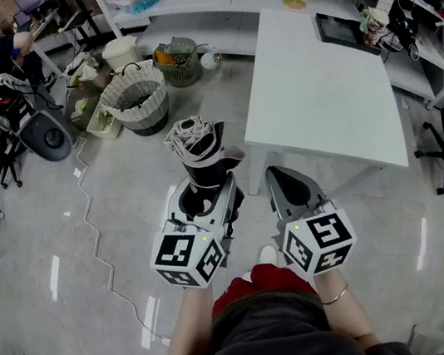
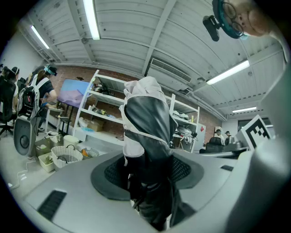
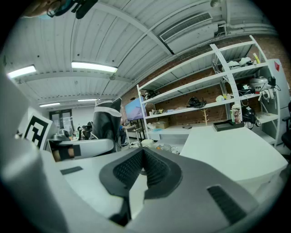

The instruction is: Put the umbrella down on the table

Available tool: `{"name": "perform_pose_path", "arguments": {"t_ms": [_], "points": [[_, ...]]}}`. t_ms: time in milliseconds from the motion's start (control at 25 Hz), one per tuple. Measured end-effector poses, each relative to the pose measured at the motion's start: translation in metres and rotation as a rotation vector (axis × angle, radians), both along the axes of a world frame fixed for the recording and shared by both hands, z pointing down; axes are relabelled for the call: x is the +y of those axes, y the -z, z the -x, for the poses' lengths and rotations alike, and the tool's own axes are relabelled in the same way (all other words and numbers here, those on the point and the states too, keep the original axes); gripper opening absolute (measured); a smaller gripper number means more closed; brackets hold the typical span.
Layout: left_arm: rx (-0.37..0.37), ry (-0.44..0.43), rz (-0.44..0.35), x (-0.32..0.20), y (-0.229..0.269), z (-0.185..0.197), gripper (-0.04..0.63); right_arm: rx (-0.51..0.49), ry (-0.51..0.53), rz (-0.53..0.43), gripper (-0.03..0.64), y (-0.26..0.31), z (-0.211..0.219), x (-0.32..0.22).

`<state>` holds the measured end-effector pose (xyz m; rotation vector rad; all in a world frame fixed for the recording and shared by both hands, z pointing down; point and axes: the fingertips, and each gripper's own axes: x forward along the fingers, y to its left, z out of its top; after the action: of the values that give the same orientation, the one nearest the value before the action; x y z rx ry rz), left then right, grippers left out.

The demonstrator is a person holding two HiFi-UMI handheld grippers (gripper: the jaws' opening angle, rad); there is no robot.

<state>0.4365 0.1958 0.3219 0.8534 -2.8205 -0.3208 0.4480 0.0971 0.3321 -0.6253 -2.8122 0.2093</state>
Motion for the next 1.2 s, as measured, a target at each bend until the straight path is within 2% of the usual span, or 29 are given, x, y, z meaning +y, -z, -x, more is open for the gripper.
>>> {"name": "perform_pose_path", "arguments": {"t_ms": [360,560,760,960,1200], "points": [[0.035,0.025,-0.028,-0.016,-0.007,0.026,0.233,0.016,0.032,0.010,0.018,-0.007,0.023,-0.022],[0.056,0.057,-0.067,-0.027,-0.008,0.044,0.233,0.045,0.008,0.017,0.018,-0.015,0.045,-0.051],[0.054,0.086,-0.055,-0.034,-0.006,0.058,0.233,0.101,-0.027,0.030,0.018,-0.027,0.062,-0.078],[0.058,0.104,-0.044,-0.032,-0.002,0.070,0.233,0.115,-0.033,0.044,0.018,-0.030,0.074,-0.083],[0.050,0.086,-0.024,-0.034,0.002,0.088,0.233,0.148,-0.050,0.062,0.018,-0.037,0.091,-0.084]]}}
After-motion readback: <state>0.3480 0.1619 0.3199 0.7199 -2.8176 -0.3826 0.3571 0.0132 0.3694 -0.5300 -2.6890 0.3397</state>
